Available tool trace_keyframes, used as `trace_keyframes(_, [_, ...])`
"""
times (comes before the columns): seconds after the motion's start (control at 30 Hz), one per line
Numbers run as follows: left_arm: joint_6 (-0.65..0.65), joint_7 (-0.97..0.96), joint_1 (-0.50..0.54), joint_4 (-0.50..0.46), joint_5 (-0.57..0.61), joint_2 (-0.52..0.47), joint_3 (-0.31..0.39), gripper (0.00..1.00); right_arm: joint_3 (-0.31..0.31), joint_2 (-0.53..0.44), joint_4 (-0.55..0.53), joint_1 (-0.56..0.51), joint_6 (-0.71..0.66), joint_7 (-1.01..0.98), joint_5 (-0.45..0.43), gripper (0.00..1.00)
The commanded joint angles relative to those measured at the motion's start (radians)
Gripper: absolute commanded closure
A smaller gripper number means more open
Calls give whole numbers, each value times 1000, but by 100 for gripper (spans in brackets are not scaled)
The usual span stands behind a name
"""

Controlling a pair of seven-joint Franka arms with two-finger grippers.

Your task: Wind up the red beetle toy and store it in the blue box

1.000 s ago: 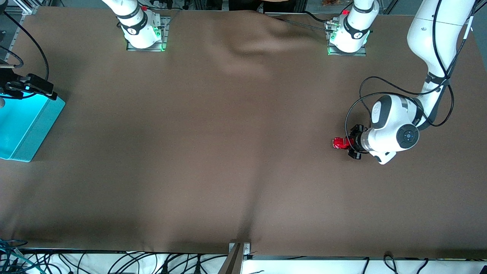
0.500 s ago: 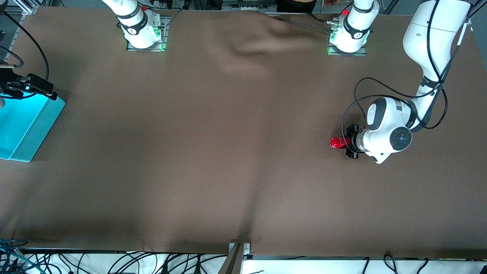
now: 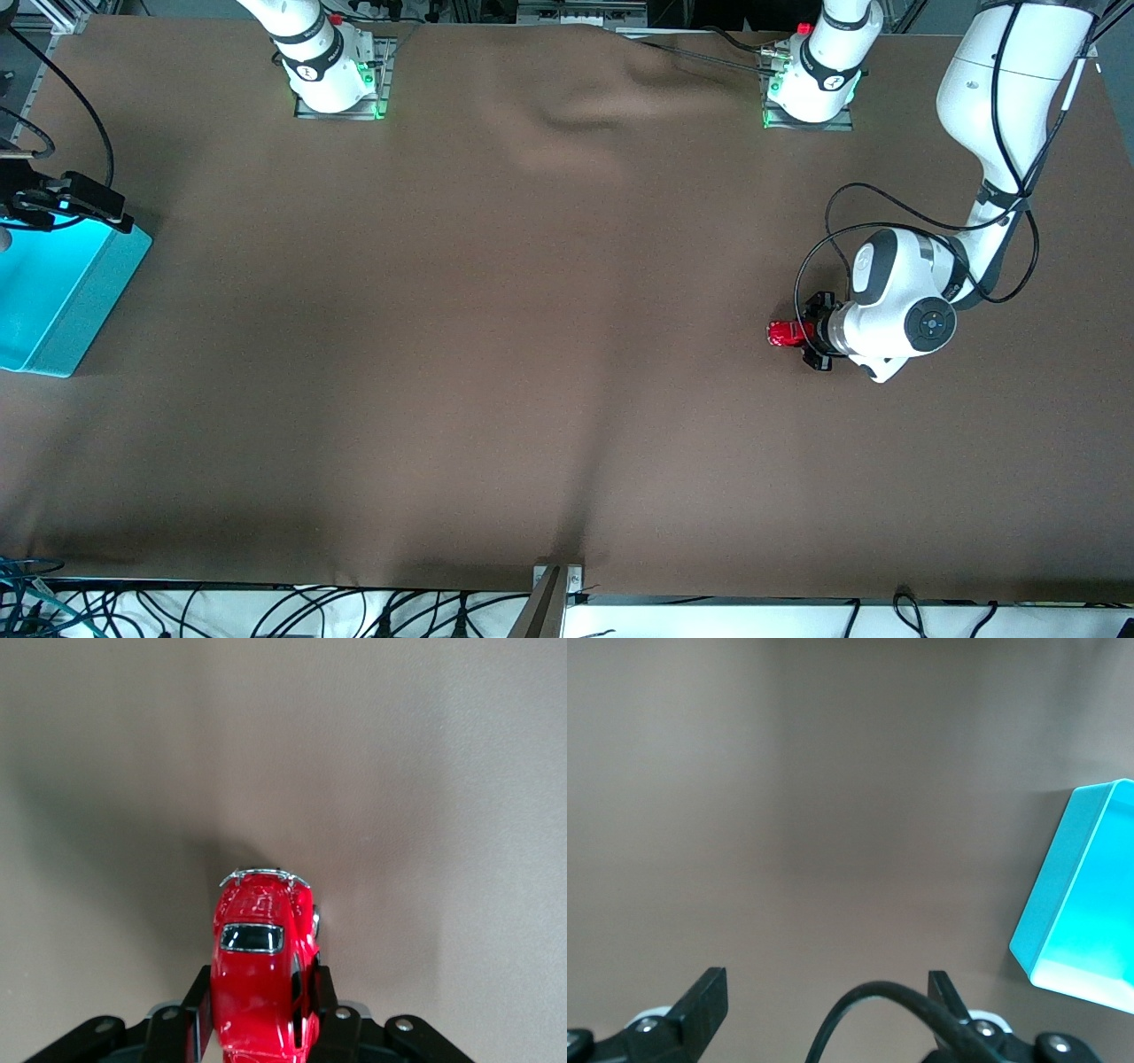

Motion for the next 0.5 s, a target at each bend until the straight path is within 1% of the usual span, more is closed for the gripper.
trace_keyframes(0.0, [0,35,11,19,28,21,-1,100,-2,5,23,-1,-10,-8,19,0])
trace_keyframes(0.3, [1,81,37,19,42,30,2,100,-2,5,23,-1,-13,-8,19,0])
trace_keyframes(0.47, [0,95,43,19,44,30,17,100,-2,5,23,-1,-13,-7,18,0])
